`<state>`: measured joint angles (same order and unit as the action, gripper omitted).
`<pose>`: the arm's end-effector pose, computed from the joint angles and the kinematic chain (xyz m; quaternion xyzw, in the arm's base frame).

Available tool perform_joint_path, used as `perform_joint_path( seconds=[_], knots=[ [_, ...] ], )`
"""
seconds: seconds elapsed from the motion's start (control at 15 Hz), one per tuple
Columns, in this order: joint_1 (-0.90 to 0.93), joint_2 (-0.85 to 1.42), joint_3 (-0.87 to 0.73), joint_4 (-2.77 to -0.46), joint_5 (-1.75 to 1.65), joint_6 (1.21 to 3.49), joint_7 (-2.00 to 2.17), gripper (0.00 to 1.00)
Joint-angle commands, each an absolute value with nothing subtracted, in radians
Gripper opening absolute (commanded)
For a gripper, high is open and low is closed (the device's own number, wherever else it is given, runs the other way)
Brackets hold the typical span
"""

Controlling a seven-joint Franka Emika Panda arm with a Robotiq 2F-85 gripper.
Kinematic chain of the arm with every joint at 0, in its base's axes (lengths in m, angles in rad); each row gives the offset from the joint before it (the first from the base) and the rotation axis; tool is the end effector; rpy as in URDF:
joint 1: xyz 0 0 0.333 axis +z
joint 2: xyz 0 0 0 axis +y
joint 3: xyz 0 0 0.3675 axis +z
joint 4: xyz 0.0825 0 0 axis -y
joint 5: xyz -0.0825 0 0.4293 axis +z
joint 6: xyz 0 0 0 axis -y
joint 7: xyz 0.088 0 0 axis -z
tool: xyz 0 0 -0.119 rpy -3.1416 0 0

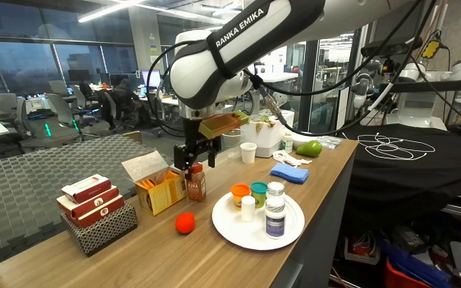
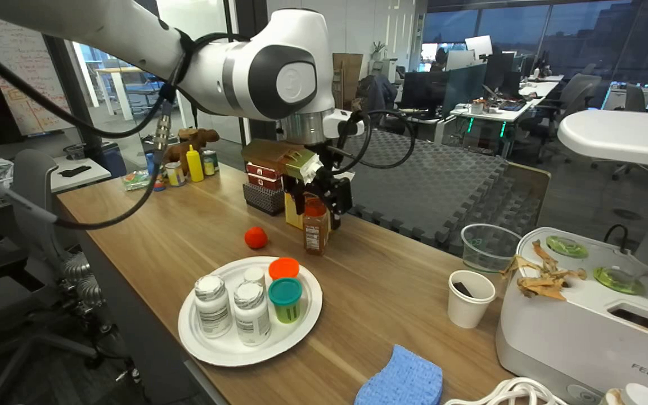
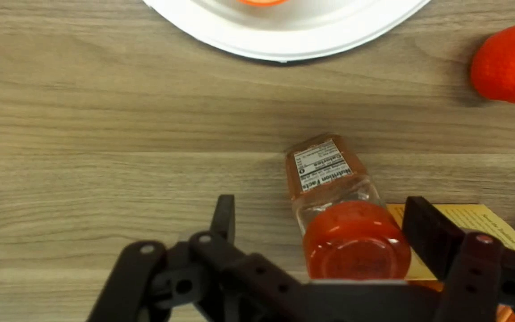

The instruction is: Put all the bottles and the orange ball in the plate, and then use the blue object to clean the table

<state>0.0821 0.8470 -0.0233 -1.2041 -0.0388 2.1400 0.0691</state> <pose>0.8454 0.0534 0.2788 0.9986 0.0089 0.0460 0.0224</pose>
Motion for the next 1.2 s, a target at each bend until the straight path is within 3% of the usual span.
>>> perform_joint_path(
  seconds=[0.0, 0.07, 0.2, 0.4, 0.8, 1.13],
  knots=[
    [0.079, 0.865, -0.021, -1.151, -0.049, 2.116, 0.065, 0.75],
    [0.078, 0.864, -0.02, -1.15, -0.048, 2.118, 0.065, 0.78],
    [0.079, 0.858, -0.022, -1.149, -0.05, 2.123, 0.065, 0.52],
    [0.082, 0.844, -0.026, -1.156, -0.058, 2.135, 0.064, 0.27],
    [0.077, 0.778, -0.027, -1.239, -0.058, 2.108, 0.073, 0.24],
    [0.072, 0.593, -0.001, -1.452, -0.021, 2.112, 0.09, 0.24]
  ],
)
